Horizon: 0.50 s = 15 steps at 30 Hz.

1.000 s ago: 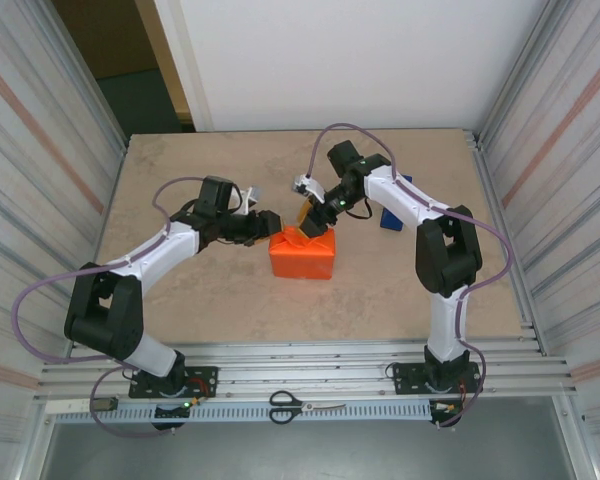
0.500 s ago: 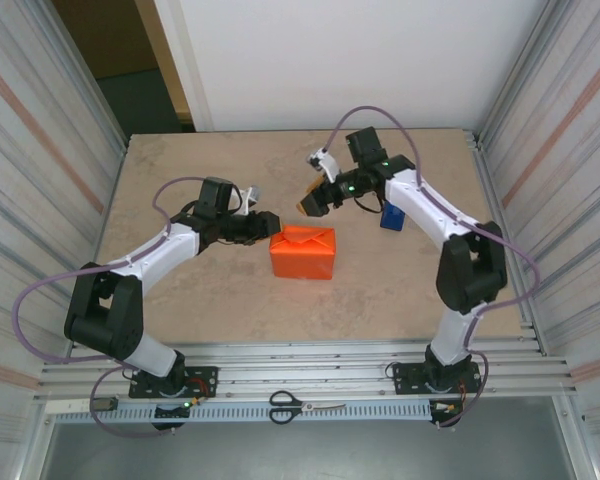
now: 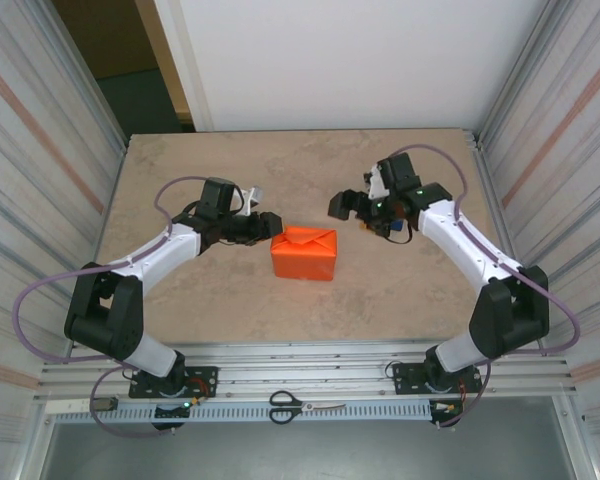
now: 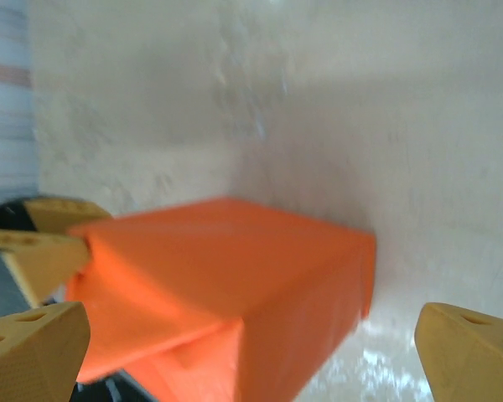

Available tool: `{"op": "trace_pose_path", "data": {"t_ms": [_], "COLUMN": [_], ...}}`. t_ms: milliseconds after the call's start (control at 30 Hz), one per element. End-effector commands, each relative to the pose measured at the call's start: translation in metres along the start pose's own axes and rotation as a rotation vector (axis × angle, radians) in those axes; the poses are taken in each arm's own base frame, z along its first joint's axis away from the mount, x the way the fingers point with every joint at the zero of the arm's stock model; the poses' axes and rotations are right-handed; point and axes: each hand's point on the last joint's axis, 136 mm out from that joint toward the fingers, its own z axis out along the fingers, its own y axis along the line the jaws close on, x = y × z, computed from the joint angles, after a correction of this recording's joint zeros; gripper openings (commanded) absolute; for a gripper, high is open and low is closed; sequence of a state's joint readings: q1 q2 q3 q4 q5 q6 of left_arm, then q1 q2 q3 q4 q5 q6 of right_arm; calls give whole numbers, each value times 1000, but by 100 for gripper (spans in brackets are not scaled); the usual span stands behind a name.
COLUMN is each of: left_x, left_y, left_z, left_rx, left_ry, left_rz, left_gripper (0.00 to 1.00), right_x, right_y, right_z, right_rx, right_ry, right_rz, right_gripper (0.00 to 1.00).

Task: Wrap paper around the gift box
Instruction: Fold the wrapping paper for the gift box.

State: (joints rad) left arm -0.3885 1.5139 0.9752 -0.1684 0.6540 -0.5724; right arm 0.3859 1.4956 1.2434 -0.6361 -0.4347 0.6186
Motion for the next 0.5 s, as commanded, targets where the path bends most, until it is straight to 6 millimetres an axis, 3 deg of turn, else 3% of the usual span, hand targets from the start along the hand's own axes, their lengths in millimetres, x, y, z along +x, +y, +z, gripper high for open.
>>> {"op": "trace_pose_path", "data": {"t_ms": [0,167,467], "left_x": [8,6,6], "left_y": [3,2,0], "left_z": [4,4,3], "left_rx": [-16,-16,-11], "left_ry": [34,35,32], "left_rz": [18,21,24], "left_gripper": [48,49,49], "right_x": [14,30,52], "right_y": [12,25,6], "right_z": [6,29,48], "right_rx": [3,-15,69], "right_ry": [62,159,258], "right_rz": [55,33,7], "right_gripper": [98,98,100]}}
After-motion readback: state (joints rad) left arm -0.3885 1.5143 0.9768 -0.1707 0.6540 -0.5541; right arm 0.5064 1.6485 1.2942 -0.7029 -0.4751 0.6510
